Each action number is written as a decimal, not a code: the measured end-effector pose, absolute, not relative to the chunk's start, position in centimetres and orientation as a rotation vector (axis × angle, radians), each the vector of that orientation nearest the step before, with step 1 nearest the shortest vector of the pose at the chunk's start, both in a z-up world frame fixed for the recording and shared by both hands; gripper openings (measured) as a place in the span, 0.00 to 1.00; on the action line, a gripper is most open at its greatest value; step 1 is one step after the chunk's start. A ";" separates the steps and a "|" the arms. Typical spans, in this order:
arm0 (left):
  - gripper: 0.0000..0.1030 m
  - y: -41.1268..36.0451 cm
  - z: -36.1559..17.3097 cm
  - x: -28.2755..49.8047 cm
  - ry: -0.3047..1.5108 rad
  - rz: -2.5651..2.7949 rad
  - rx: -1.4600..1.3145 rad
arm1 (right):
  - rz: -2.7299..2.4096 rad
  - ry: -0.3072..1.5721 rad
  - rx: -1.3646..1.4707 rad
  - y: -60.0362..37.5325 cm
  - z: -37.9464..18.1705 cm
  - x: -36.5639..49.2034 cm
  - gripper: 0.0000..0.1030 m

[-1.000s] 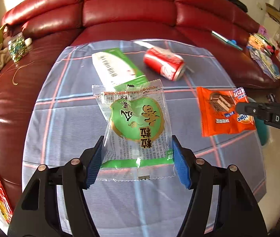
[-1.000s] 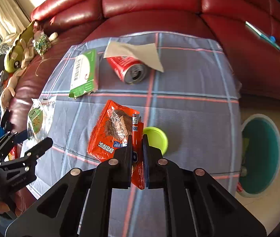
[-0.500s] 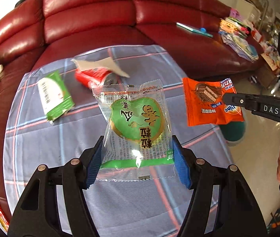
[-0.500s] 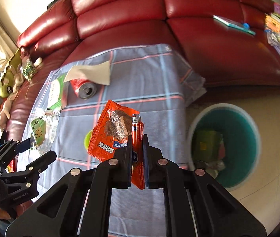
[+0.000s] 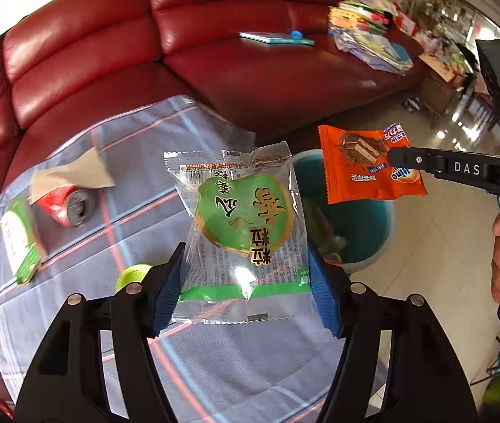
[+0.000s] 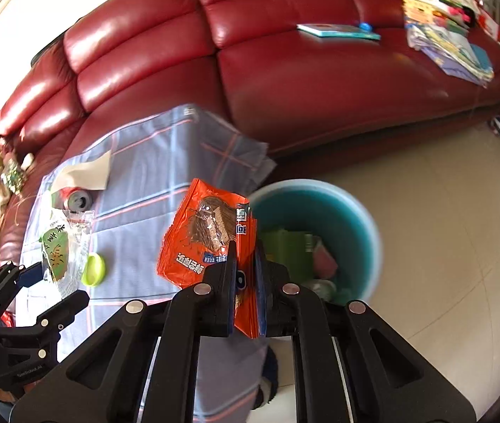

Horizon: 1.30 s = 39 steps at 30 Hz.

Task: Collect trash
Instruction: 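Carry both packets over the teal bin and open both tools to drop them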

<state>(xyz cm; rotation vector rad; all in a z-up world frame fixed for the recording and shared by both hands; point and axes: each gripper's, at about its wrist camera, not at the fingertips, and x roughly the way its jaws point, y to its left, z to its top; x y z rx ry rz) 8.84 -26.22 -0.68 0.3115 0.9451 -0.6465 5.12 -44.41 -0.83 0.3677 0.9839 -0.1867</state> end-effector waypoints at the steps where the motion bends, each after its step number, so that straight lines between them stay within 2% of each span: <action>1: 0.61 -27.1 -0.8 8.8 0.947 -0.659 0.319 | -0.195 0.985 0.370 -45.0 -0.9 4.9 0.09; 13: 0.61 -34.8 -3.8 8.8 0.996 -0.755 0.401 | -0.275 1.014 0.417 -50.5 -3.8 3.6 0.10; 26: 0.62 -39.6 -8.2 10.0 1.078 -0.817 0.433 | -0.320 1.055 0.444 -53.3 -6.7 4.0 0.10; 27: 0.63 -39.8 -8.5 9.9 1.079 -0.819 0.438 | -0.324 1.058 0.444 -53.4 -6.8 4.1 0.10; 31: 0.80 -40.5 -9.5 10.0 1.090 -0.813 0.447 | -0.335 1.067 0.443 -53.8 -7.3 4.4 0.10; 39: 0.86 -39.7 -9.8 10.5 1.095 -0.799 0.433 | -0.332 1.095 0.433 -53.6 -8.1 5.3 0.10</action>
